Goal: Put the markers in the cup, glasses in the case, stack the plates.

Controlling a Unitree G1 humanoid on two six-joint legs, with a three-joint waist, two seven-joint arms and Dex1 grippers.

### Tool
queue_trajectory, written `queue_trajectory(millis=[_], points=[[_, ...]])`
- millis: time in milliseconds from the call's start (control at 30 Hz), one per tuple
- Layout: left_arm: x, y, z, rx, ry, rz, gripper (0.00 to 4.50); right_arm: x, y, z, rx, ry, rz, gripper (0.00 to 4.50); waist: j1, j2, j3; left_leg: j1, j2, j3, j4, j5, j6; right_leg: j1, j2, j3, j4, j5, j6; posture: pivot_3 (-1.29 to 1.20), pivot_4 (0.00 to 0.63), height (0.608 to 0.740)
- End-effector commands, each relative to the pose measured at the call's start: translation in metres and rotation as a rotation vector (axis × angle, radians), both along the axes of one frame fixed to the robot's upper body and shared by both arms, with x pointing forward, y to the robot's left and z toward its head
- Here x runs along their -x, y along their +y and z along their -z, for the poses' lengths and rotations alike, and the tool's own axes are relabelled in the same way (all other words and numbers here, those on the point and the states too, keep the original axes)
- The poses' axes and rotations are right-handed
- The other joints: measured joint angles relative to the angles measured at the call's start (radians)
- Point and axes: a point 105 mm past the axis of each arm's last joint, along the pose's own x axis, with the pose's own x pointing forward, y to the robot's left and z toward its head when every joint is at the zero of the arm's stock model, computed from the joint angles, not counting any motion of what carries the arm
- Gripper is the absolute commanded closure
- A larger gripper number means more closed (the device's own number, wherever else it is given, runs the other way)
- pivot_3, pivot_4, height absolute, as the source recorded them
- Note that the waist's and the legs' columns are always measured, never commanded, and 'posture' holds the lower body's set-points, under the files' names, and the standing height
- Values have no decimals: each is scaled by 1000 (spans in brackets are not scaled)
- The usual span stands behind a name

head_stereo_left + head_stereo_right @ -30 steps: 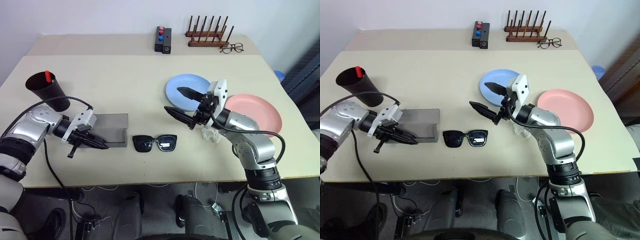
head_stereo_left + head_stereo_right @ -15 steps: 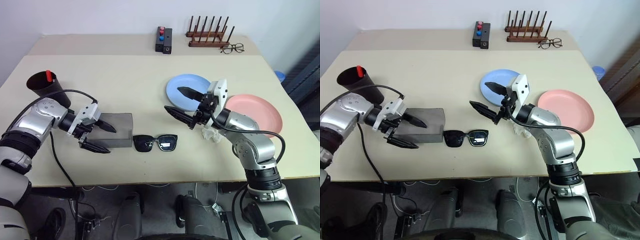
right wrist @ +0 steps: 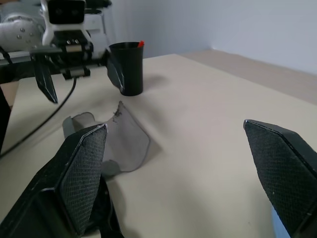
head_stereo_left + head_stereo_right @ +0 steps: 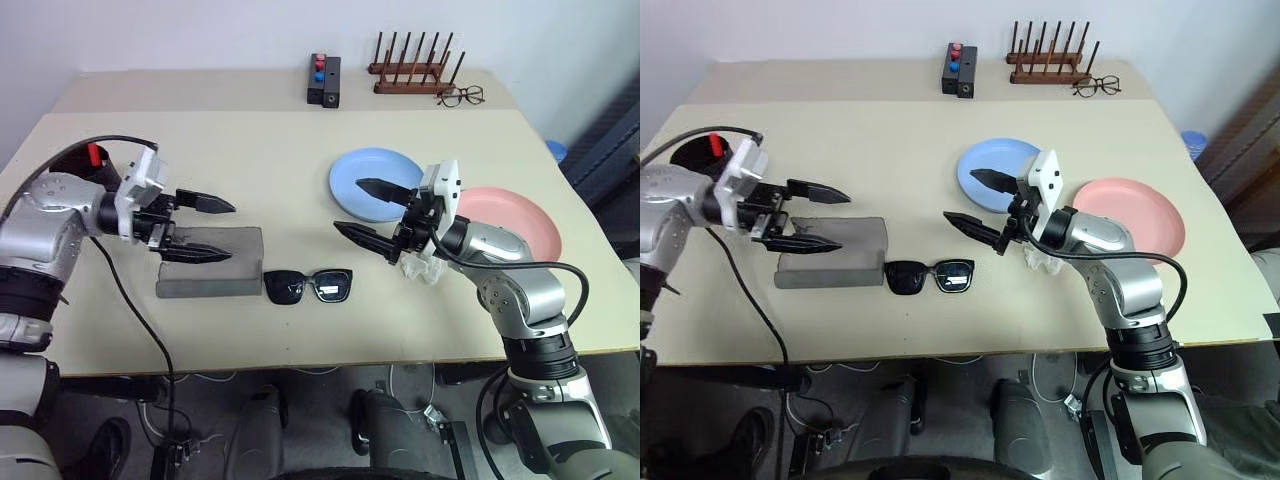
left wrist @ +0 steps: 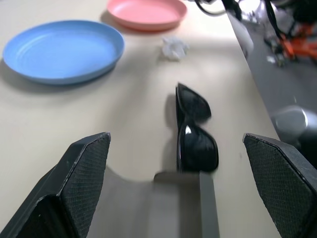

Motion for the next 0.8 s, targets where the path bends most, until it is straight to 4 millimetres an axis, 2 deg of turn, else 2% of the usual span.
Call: queue_trajectory(millis=[33,200,400,633,800], points=[[-3,-31,-5,-1,0,60,44,5,-23,-7,43,-33,-9,0,7,1,0,0,0,0,1,0,0,1,0,0,0,0,0,0,150,740],[-8,-68,15,-100,15,166,44,26,-57,8,168,30,-38,0,27,0,0,-1,0,1,5,-1,2,4,0,0,-2,0,0,0,150,740],[-13,-90,39,-251,7,259,44,38,-85,9,241,23,45,0,21,1,0,1,1,1,5,-2,3,4,2,1,-1,0,0,0,150,740],[-26,-122,53,-315,-60,279,44,43,-90,9,224,10,116,0,28,1,0,-1,1,0,6,-2,3,4,3,1,-2,0,0,0,150,740],[-21,-132,61,-355,-42,330,44,41,-92,12,220,5,146,0,24,1,0,-1,1,0,6,-2,3,4,3,1,-2,0,-1,0,150,740]])
